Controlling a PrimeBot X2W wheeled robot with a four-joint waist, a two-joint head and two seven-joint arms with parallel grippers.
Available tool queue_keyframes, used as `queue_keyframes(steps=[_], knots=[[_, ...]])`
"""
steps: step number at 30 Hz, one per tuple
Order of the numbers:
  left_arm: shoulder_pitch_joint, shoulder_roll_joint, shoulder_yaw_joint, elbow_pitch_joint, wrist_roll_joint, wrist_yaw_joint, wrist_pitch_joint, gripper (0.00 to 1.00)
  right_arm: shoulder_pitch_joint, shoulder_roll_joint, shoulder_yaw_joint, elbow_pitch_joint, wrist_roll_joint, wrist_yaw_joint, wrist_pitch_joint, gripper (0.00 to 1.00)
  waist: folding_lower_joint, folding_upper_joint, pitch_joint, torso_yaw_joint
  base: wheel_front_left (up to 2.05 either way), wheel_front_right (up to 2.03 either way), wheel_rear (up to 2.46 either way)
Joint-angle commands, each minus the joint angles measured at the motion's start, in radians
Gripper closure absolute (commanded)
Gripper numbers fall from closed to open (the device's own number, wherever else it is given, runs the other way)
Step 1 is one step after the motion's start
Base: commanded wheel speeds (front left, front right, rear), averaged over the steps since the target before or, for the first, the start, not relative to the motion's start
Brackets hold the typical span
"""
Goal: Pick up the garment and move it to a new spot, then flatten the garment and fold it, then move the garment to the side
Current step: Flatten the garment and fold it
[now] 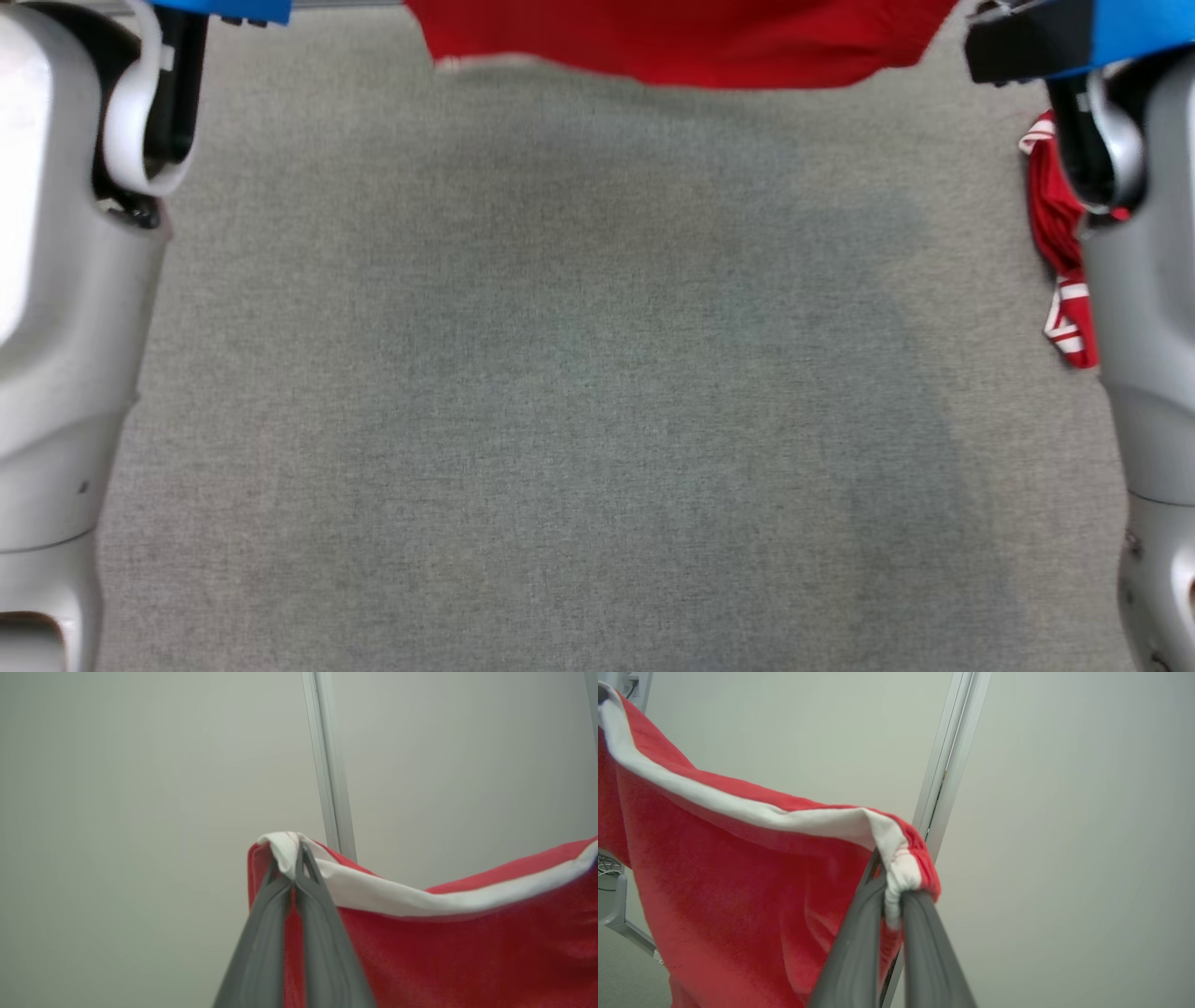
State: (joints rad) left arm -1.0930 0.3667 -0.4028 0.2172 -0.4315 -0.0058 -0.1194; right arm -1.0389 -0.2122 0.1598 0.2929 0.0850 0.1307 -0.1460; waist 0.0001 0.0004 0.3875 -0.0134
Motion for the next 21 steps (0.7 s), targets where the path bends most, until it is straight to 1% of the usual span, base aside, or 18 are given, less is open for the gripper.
queue_keyframes(steps=[1, 6, 9, 14, 17, 21], knots=[[-0.008, -0.021, -0.004, 0.041, -0.001, -0.003, -0.031, 1.00, -0.021, 0.020, 0.014, 0.073, -0.020, 0.000, -0.045, 1.00, -0.0001, -0.0004, 0.033, 0.016, 0.00, 0.00, 0.00], [0.083, -0.059, -0.018, 0.105, -0.021, -0.022, -0.106, 1.00, 0.025, 0.057, 0.059, 0.223, -0.019, 0.000, -0.107, 1.00, -0.0001, -0.0004, 0.082, 0.033, 0.00, 0.00, 0.00], [0.173, -0.072, -0.015, 0.109, -0.033, -0.021, -0.132, 1.00, 0.081, 0.071, 0.096, 0.249, 0.007, 0.000, -0.119, 1.00, -0.0001, -0.0004, 0.095, 0.035, 0.00, 0.00, 0.00], [0.332, -0.071, 0.030, 0.038, -0.041, -0.007, -0.146, 1.00, 0.216, 0.065, 0.141, 0.141, 0.063, 0.000, -0.120, 1.00, -0.0001, -0.0004, 0.092, 0.031, 0.00, 0.00, 0.00], [0.429, -0.076, 0.069, -0.047, -0.023, 0.003, -0.146, 1.00, 0.305, 0.058, 0.161, 0.070, 0.093, 0.000, -0.120, 1.00, -0.0001, -0.0004, 0.072, 0.031, 0.00, 0.00, 0.00], [0.557, -0.087, 0.093, -0.148, 0.008, 0.002, -0.146, 1.00, 0.416, 0.036, 0.164, -0.019, 0.124, 0.000, -0.120, 1.00, -0.0001, -0.0004, 0.025, 0.042, 0.00, 0.00, 0.00]])
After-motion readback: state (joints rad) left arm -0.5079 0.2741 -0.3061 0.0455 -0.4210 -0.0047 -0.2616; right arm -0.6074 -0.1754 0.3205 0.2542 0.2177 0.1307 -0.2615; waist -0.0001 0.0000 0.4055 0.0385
